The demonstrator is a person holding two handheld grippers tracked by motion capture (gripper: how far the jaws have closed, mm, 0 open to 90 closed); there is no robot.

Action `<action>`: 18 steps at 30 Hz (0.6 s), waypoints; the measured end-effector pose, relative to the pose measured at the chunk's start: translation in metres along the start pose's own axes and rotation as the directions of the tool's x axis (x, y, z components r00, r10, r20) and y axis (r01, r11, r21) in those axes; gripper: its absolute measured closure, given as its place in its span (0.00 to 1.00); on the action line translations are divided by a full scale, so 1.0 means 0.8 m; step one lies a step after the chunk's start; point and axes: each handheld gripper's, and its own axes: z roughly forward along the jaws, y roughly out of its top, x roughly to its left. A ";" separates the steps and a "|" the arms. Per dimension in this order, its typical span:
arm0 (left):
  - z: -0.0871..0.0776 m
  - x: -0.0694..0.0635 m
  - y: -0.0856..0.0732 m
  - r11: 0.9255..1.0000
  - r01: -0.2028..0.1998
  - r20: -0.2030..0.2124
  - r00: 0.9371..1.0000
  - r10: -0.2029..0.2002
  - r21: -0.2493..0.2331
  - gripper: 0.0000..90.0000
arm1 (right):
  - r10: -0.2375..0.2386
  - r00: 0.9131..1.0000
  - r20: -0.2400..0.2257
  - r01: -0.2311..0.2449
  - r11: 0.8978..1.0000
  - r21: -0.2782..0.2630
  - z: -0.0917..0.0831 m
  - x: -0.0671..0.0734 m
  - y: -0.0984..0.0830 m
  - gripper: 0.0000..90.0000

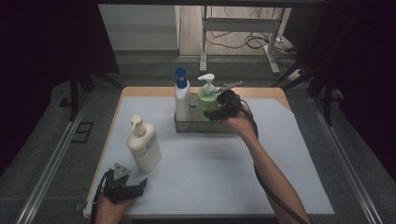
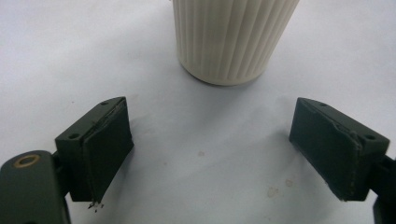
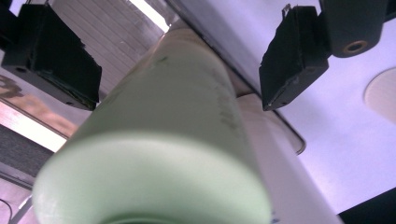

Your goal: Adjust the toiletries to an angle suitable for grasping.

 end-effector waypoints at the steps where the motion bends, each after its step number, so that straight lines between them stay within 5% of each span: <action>1: 0.000 0.000 0.000 1.000 -0.001 0.000 1.000 0.001 0.000 0.14 | -0.006 1.000 -0.002 0.006 1.000 0.001 -0.001 0.001 -0.001 0.15; 12: 0.000 0.000 0.000 1.000 0.000 0.000 1.000 0.000 0.000 0.14 | 0.010 1.000 -0.010 -0.010 1.000 0.013 -0.018 -0.006 -0.014 0.15; 18: 0.000 0.000 0.000 1.000 0.000 0.000 1.000 0.000 0.000 0.14 | 0.037 0.999 -0.003 -0.037 0.999 -0.003 -0.026 -0.016 -0.022 0.25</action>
